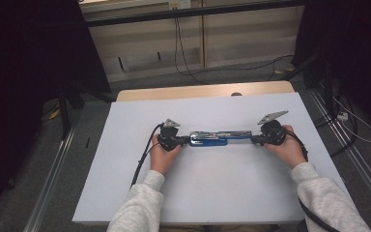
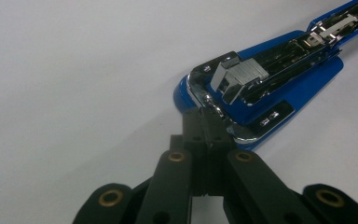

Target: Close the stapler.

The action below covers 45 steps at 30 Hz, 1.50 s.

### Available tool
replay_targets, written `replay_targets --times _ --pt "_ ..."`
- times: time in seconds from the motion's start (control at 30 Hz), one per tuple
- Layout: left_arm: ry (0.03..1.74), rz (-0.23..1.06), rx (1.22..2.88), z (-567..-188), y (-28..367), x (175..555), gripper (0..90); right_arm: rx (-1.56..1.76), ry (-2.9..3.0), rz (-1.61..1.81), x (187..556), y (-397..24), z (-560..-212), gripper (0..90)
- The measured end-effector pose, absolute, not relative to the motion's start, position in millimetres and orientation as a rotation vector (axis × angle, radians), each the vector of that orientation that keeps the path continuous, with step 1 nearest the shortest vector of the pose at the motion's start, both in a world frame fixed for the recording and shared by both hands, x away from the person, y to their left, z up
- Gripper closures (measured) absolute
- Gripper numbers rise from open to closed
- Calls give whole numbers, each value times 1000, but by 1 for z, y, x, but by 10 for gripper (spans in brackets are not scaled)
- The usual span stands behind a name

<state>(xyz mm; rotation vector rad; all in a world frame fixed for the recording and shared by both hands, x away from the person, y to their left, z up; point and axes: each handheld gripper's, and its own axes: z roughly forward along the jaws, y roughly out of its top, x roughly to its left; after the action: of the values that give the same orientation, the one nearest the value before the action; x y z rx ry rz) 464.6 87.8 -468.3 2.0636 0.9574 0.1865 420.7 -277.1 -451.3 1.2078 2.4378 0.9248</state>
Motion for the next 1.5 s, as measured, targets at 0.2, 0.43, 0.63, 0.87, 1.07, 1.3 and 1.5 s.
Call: replay_targets --times 0.2,0.43,0.63,0.87,1.07,1.3,1.5 --pt "951 191 2068 -468 88 464 900 1194 2405 988 420 -277 -445 900" --pt "950 195 2067 -468 88 464 900 1154 2376 1067 420 -271 -437 899" --pt "953 202 2067 -468 87 464 900 1167 2379 1084 419 -271 -438 855" --pt "968 227 2056 -466 89 464 764 1186 2383 1112 416 -270 -440 658" --pt "978 231 2043 -454 100 457 519 1207 2391 1157 407 -272 -438 517" --pt "932 206 2031 -439 119 439 339 1233 2382 1179 390 -274 -432 328" --pt "937 188 2007 -436 131 430 203 1246 2391 1170 380 -277 -433 261"
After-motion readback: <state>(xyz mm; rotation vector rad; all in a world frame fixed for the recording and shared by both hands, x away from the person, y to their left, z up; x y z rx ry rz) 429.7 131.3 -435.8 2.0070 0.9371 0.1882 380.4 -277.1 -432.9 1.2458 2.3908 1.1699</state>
